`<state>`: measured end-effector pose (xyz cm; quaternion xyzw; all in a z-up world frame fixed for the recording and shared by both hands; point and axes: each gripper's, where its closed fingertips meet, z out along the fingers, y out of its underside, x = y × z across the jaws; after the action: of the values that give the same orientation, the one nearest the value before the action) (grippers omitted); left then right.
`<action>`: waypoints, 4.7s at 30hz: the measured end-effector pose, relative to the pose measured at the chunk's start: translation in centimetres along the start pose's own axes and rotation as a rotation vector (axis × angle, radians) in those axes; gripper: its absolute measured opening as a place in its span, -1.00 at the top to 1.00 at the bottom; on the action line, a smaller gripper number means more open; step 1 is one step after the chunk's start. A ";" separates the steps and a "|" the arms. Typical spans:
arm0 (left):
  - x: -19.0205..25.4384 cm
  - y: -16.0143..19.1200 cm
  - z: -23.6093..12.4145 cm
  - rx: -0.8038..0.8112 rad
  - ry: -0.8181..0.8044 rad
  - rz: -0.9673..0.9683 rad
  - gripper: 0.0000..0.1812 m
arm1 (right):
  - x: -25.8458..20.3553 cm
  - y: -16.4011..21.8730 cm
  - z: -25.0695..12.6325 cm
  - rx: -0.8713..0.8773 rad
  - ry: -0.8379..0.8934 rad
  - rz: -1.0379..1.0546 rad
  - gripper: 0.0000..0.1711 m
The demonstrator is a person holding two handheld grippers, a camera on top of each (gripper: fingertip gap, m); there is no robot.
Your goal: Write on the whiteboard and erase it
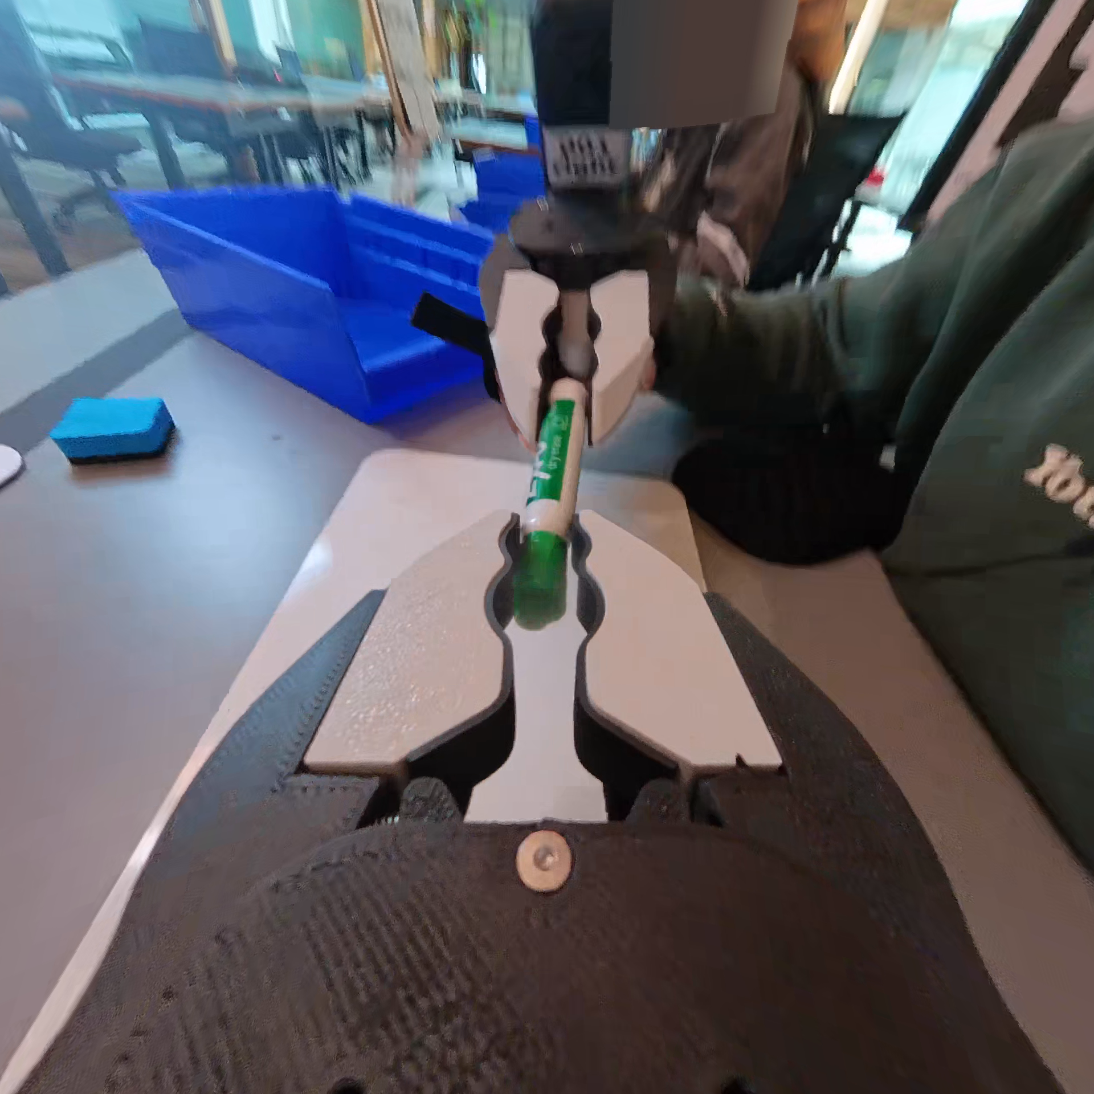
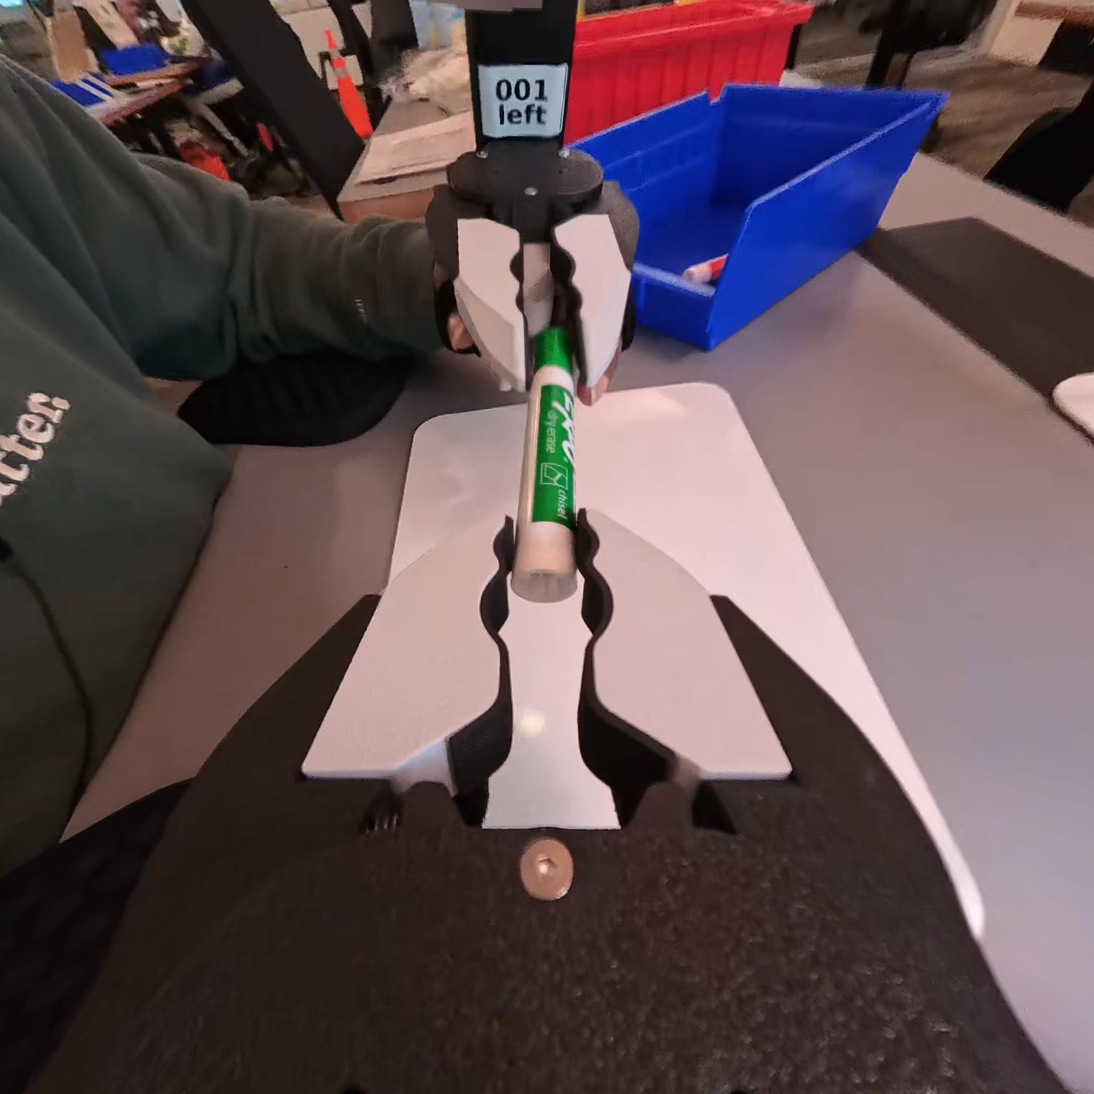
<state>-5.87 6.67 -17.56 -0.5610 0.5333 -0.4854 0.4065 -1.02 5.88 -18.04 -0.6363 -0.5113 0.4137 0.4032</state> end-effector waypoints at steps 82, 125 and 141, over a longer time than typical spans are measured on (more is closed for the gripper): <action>0.9 4.1 0.9 -0.187 0.022 0.075 0.79 | -1.0 1.1 2.1 0.020 0.054 -0.234 0.77; 5.0 13.5 -9.6 -0.920 0.212 0.060 1.00 | 2.1 -0.6 -2.0 0.116 0.167 -0.170 0.77; 9.2 9.2 0.0 -0.529 0.307 0.273 1.00 | 0.4 0.1 -0.6 0.059 0.093 -0.175 0.77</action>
<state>-8.10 -3.39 -25.45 -0.4908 0.7661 -0.3502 0.2227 -0.40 6.18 -17.97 -0.5956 -0.5331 0.3620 0.4796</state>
